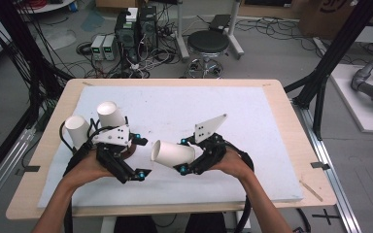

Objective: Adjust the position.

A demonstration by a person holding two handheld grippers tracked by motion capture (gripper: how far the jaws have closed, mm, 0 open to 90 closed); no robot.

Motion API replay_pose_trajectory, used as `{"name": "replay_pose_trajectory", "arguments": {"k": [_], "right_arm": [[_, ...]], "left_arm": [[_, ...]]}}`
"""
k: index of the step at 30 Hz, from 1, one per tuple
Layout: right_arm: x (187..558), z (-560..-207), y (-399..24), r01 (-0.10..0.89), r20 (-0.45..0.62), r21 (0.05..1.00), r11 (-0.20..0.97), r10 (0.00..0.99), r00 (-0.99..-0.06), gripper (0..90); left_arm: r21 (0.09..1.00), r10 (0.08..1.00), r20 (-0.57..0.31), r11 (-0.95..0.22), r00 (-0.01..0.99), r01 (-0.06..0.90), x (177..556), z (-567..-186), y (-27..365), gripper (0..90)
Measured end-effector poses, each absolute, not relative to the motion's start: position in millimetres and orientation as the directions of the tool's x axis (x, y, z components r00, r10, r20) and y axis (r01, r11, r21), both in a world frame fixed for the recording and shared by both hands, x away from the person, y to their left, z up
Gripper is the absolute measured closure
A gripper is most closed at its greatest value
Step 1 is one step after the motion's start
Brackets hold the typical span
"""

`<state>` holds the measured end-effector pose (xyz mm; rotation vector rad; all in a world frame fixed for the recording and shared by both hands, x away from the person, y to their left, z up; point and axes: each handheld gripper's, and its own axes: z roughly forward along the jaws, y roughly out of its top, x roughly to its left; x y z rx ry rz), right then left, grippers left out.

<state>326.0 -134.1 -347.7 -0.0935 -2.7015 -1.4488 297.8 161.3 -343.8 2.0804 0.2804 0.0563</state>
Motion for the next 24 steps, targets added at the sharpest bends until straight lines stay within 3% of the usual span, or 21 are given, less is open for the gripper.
{"name": "replay_pose_trajectory", "arguments": {"k": [13, 24], "right_arm": [[326.9, -342.8, -122.6, 0.043, 0.058, 0.728, 0.684, 0.001, -0.998, 29.9], [327.1, -343.5, -106.2, 0.016, 0.054, 0.621, 0.784, -0.023, -0.998, 29.9]], "left_arm": [[0.694, 0.208, -0.065, -0.694, 0.976, 0.194, 302.0, -337.0, 149.5, 1.7], [0.562, 0.185, -0.046, -0.807, 0.982, 0.178, 303.6, -337.2, 135.0, 2.8]]}}
